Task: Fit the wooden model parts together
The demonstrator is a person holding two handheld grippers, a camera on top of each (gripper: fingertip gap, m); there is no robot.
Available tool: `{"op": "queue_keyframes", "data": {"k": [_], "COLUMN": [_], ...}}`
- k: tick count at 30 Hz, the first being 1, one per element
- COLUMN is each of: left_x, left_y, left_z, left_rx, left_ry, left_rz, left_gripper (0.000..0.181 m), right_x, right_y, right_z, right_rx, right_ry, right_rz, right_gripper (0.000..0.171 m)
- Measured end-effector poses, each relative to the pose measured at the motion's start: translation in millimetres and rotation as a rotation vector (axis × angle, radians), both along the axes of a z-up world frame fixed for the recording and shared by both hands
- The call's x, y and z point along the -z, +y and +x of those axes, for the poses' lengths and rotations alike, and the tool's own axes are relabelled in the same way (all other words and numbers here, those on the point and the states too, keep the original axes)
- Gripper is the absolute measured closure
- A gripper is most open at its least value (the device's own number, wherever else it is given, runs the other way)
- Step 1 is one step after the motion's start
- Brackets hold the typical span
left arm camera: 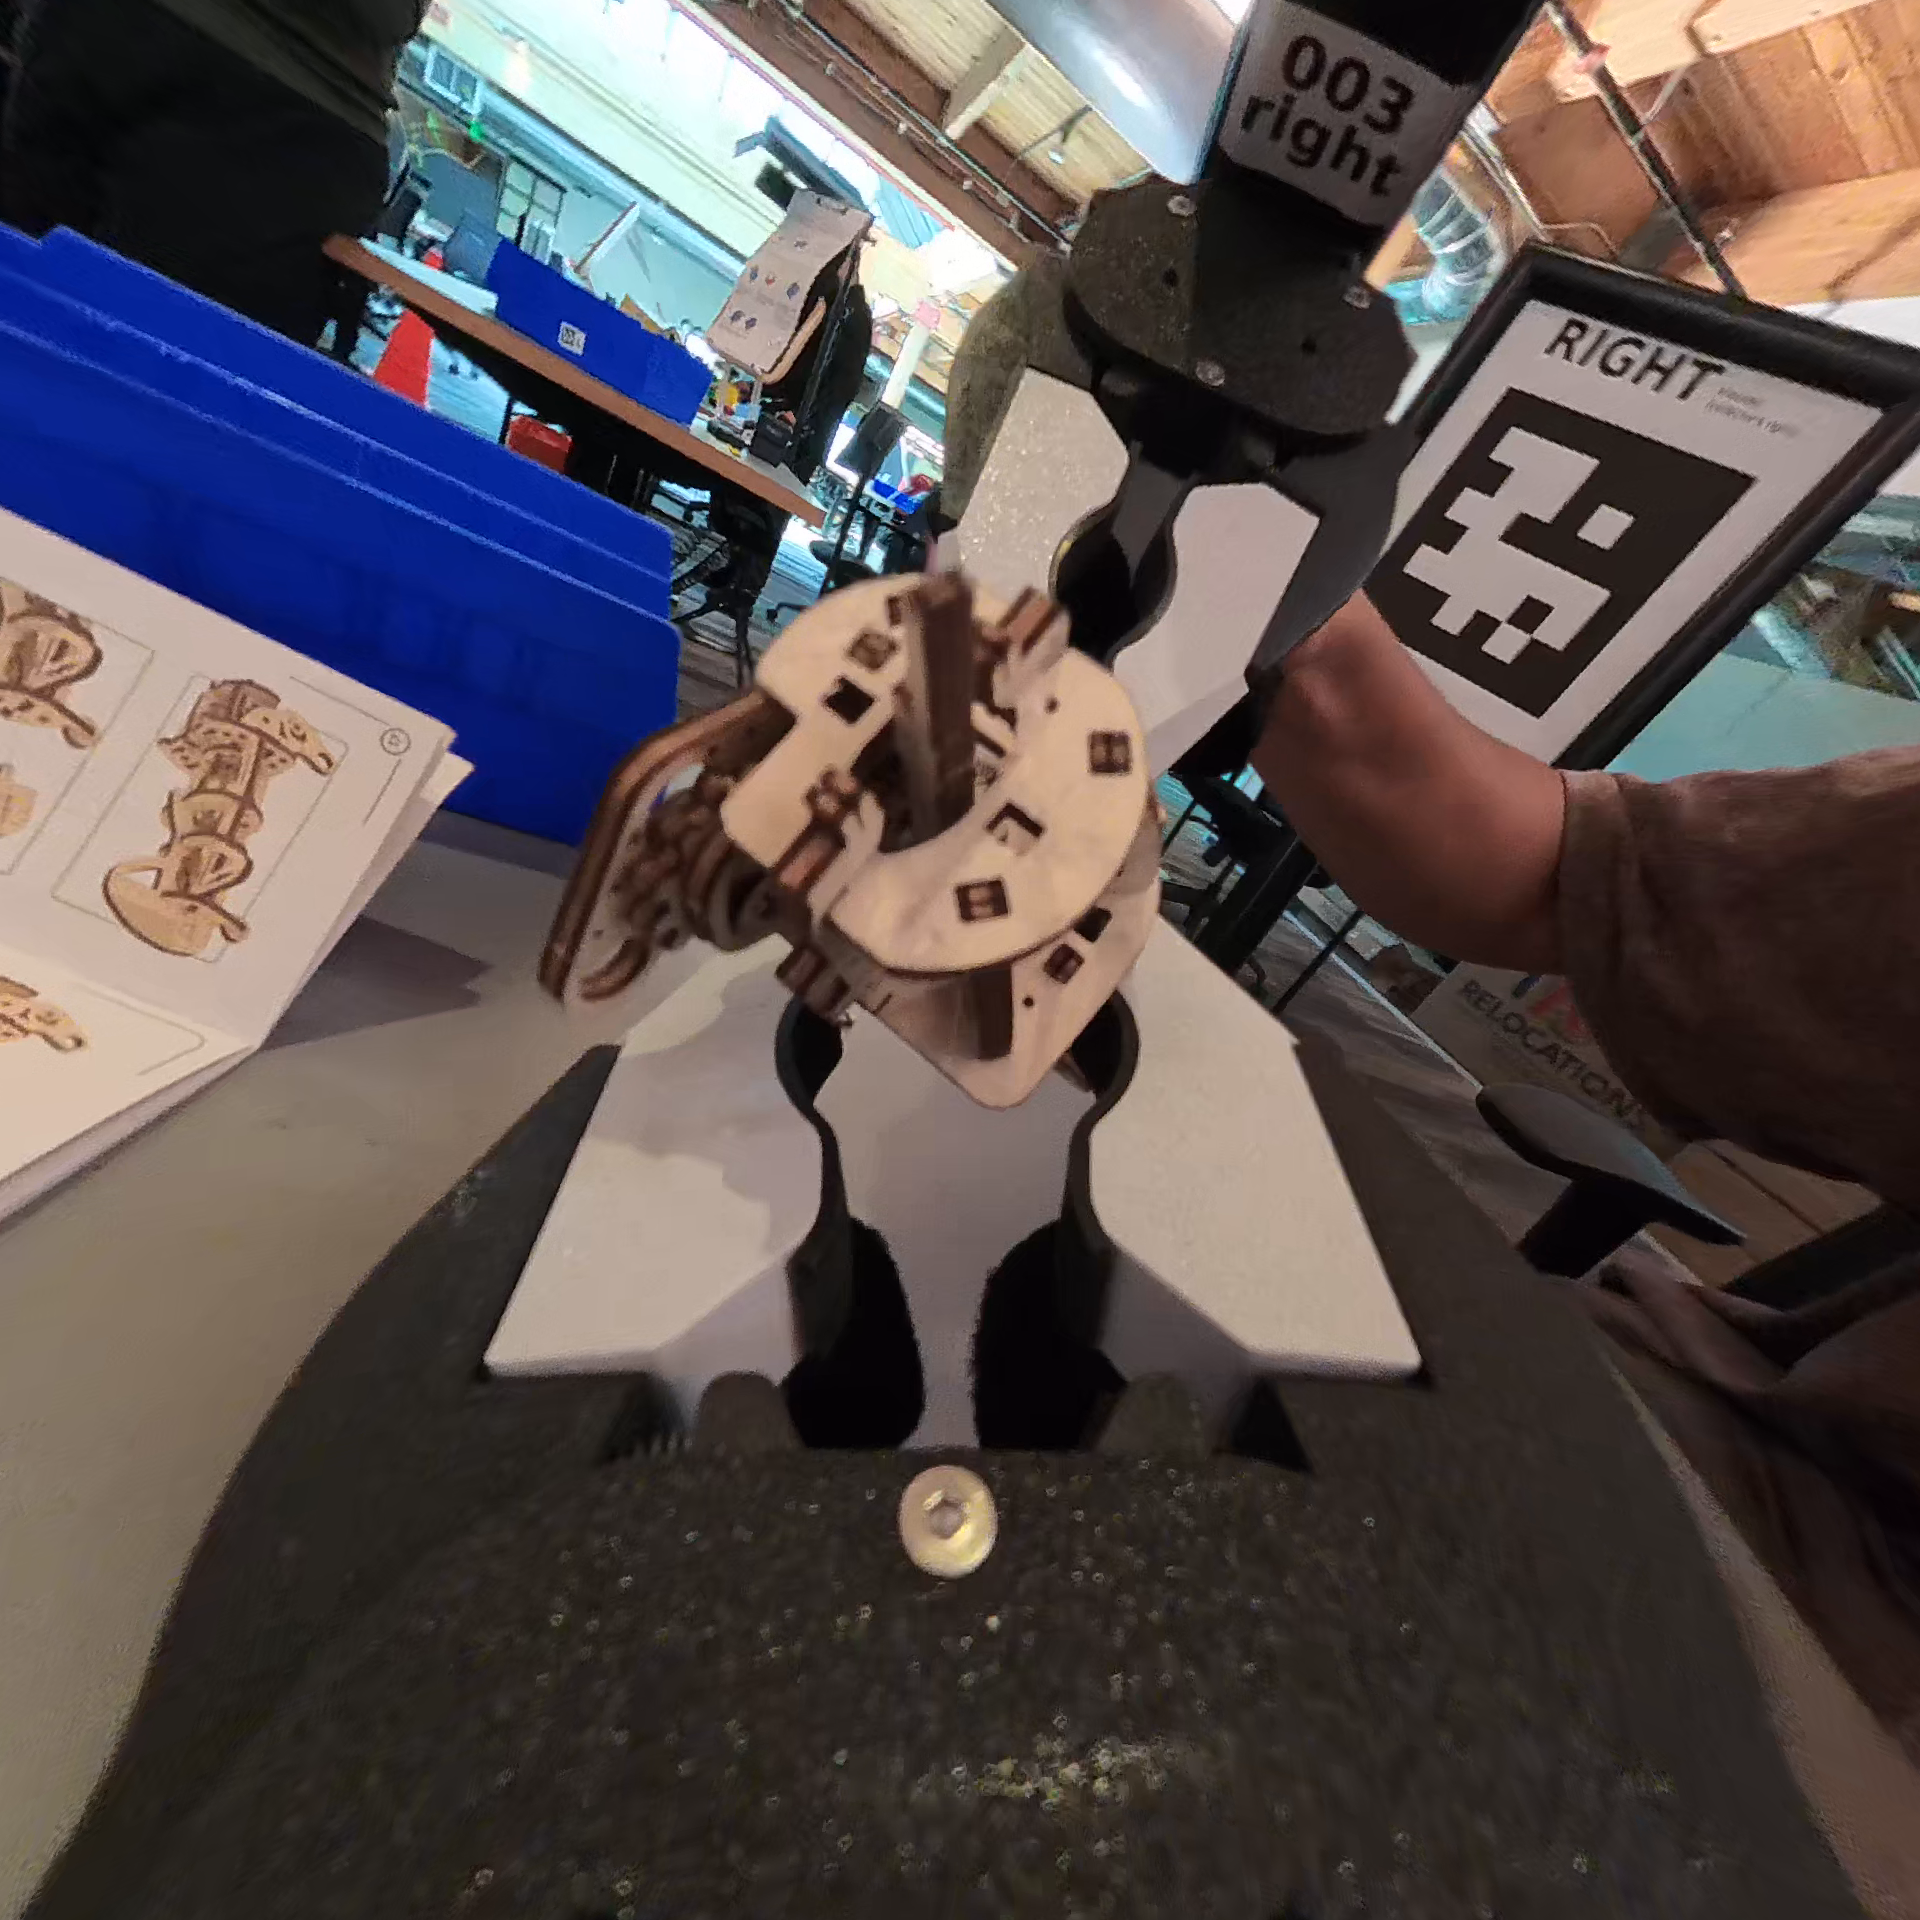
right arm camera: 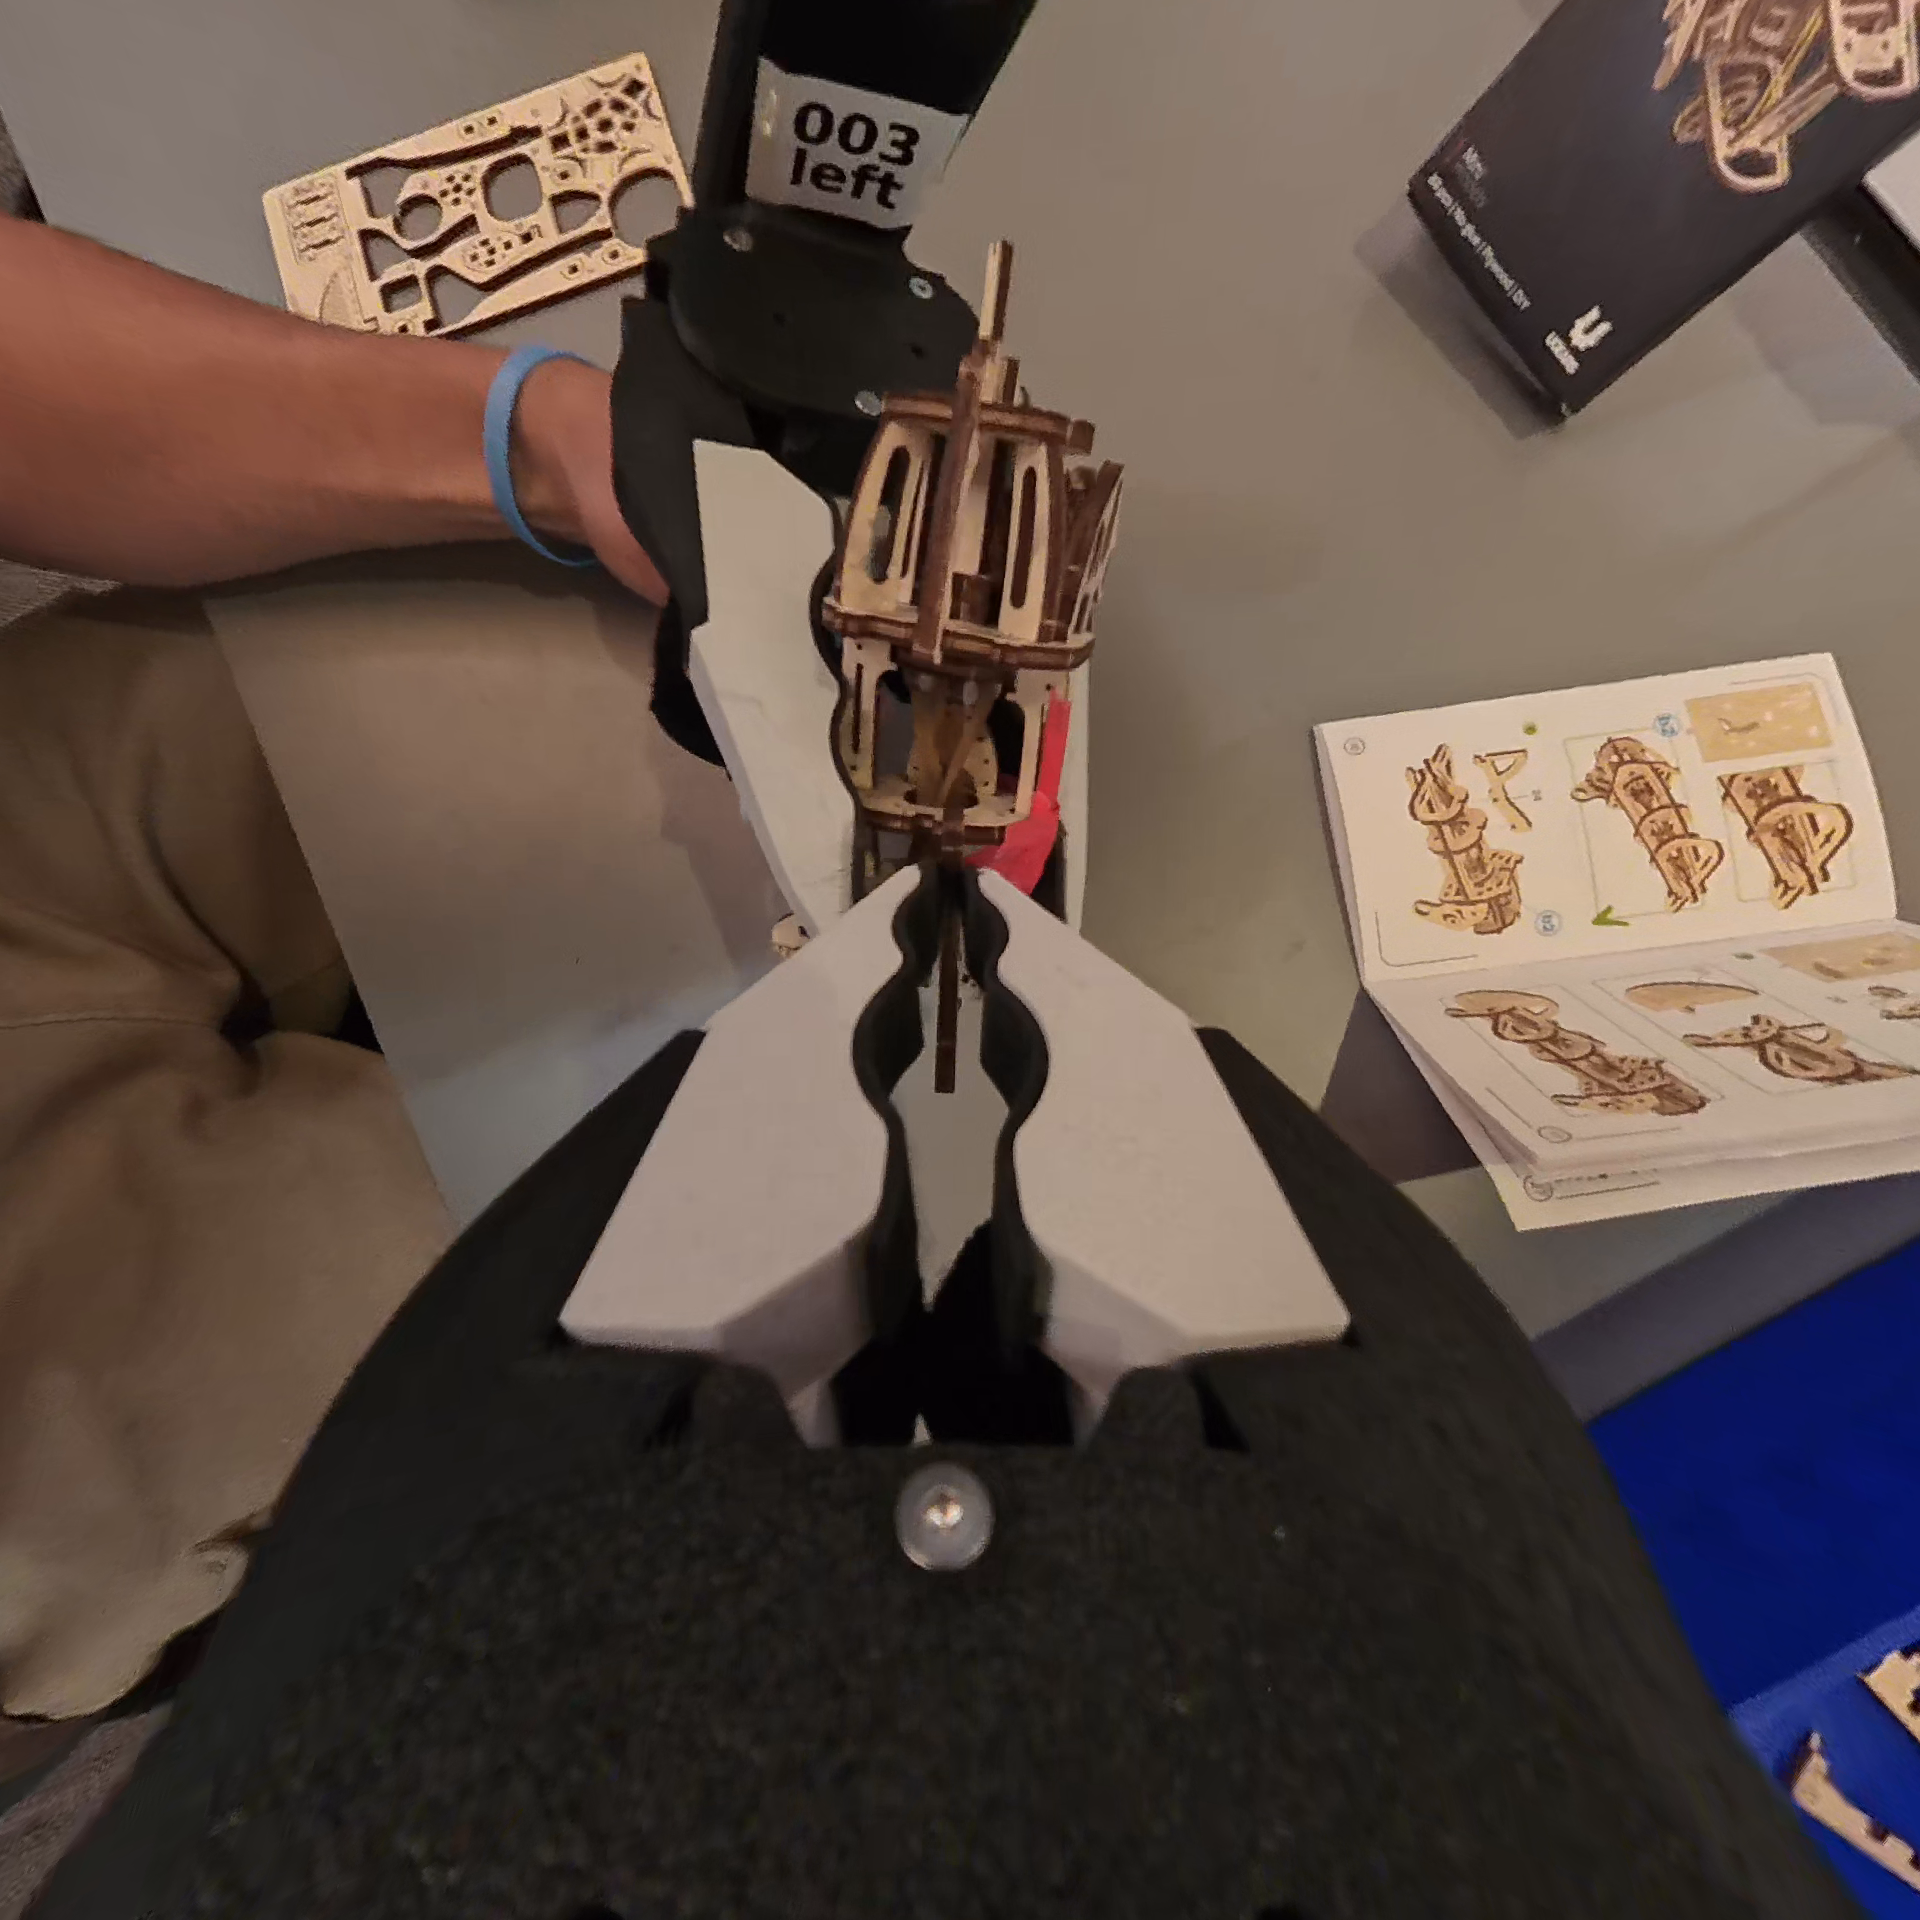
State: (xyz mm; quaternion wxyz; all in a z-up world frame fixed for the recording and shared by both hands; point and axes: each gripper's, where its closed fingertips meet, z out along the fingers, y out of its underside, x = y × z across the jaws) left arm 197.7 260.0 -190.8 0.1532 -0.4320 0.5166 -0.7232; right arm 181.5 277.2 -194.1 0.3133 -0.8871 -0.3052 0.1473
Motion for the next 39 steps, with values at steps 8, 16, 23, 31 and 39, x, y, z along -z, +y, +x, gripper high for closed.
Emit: {"op": "queue_keyframes", "data": {"k": [8,16,23,31,39], "left_x": [-5,-5,-2,-8,-12], "left_y": [-4,-3,1,14,15], "left_z": [-5,-6,-2,1,0], "left_rx": [0.027,0.062,0.037,0.035,0.07], "left_ry": [-0.043,-0.003,0.053,0.064,0.061], "left_rz": [0.001,-0.094,-0.139,-0.269,-0.408], "left_gripper": [0.142,0.131,0.132,0.138,0.118], "right_x": [-4,3,7,-3,6], "right_y": [-5,0,5,8,6], "right_z": [-5,2,4,9,23], "right_rx": [-0.062,0.005,0.012,0.103,0.265], "right_ry": [-0.084,-0.125,-0.113,-0.102,-0.08], "right_rz": [0.04,0.011,0.012,0.097,0.043], "right_gripper": [0.169,0.169,0.17,0.169,0.169]}}
